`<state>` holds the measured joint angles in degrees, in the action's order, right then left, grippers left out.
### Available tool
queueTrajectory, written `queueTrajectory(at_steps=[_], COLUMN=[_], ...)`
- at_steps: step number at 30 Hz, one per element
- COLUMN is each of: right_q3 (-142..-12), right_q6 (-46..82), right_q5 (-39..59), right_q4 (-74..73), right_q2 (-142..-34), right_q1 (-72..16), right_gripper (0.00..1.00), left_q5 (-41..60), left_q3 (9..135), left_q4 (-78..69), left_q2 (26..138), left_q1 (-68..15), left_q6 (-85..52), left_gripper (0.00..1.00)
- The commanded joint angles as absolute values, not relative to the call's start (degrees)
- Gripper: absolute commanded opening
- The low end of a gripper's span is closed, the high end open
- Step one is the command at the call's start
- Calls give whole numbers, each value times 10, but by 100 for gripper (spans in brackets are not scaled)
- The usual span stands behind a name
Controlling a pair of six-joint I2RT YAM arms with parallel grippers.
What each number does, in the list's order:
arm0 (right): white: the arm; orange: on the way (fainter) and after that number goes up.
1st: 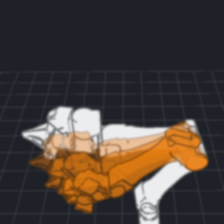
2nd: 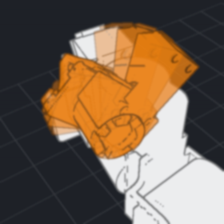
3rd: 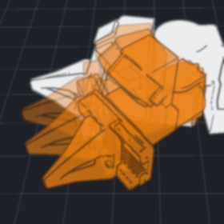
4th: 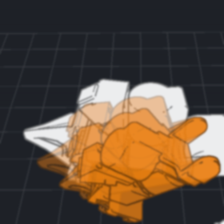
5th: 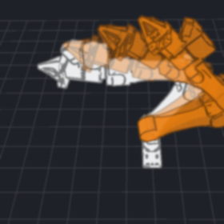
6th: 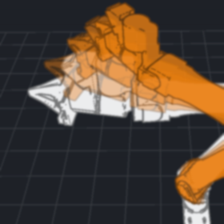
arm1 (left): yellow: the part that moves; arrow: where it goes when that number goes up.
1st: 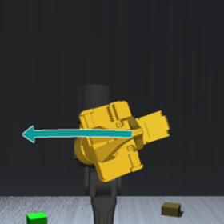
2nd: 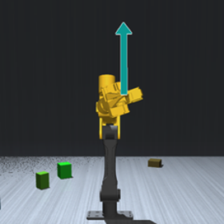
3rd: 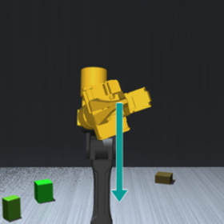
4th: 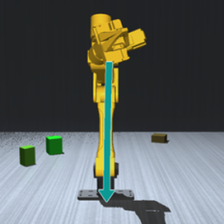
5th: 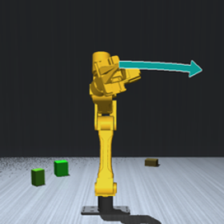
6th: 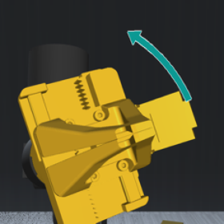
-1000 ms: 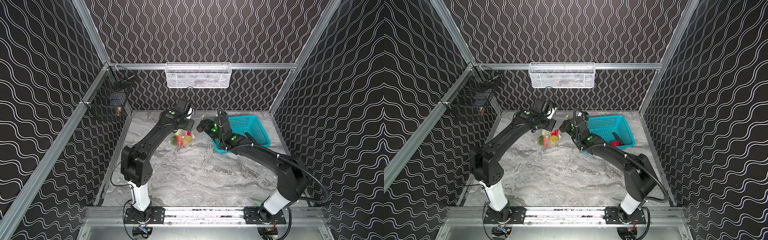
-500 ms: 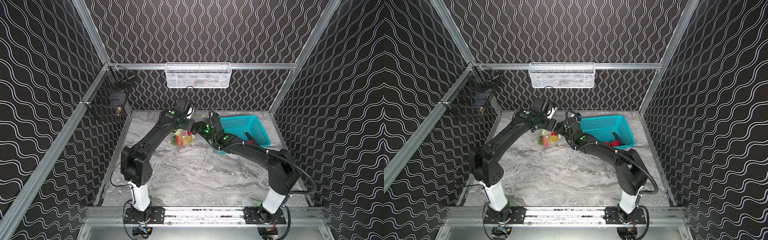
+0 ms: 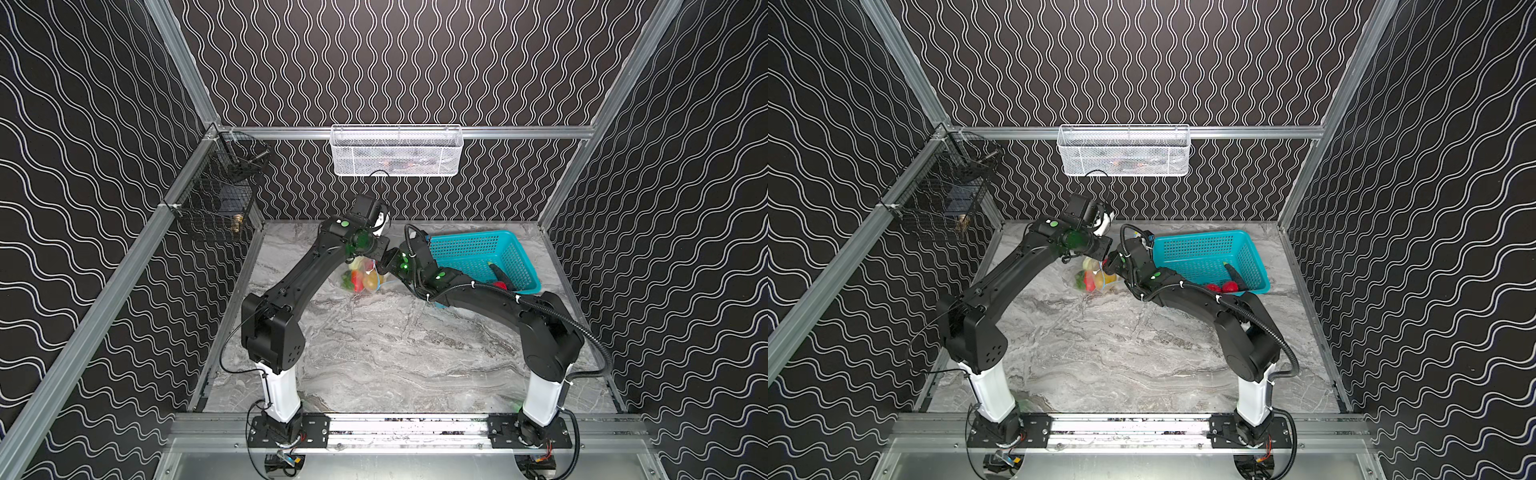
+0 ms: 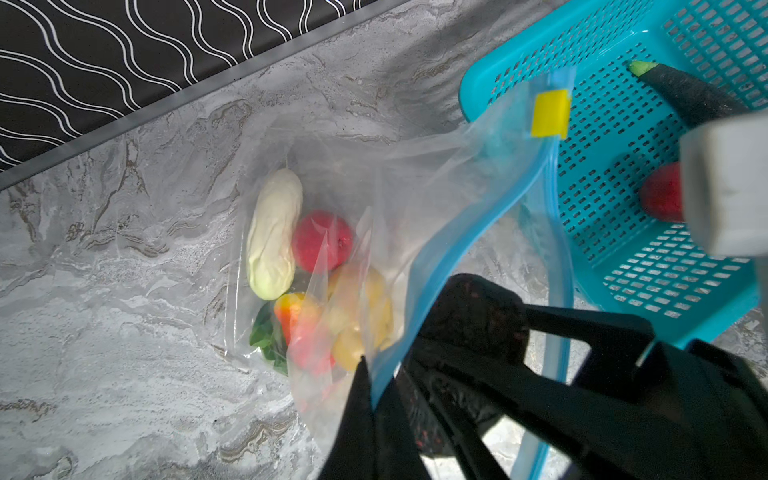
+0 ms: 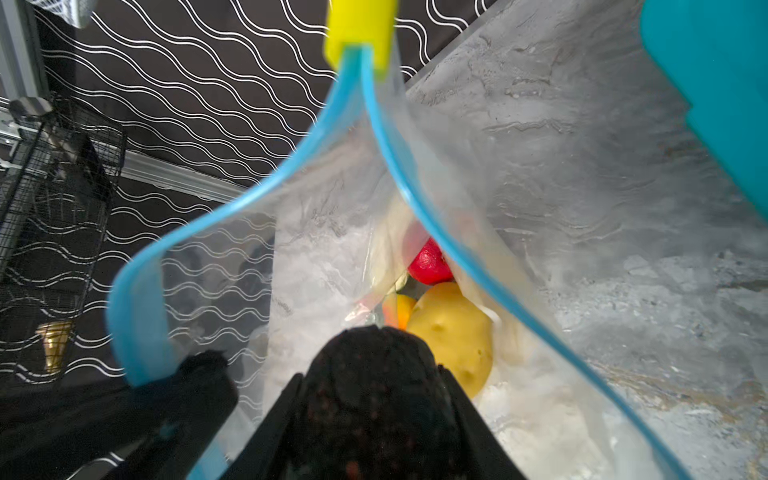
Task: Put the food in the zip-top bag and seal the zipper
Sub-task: 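Open the right gripper to drop the avocado into the bag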
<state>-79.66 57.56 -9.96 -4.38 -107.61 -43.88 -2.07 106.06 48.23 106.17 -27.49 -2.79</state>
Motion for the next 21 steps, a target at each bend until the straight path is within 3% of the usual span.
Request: queueTrajectory(at_steps=[1,10,21], right_q3=[-805,-827,-801], right_q6=[572,565,568], right_q5=[-101,-90,-93], right_q4=[-50,-46,-60], right_q2=[-1084,-1106,-1066], right_q1=[-440,-441,-441], right_gripper=[53,72,75], left_q5=[-14,-25,-23], left_q3=[1060,1063,1062], left_q4=[481,482,482], left_q2=[1060,1063,1066], left_q1=[-275,-274,-275], left_q6=[-26,-25,-26], left_gripper=[0,0,0])
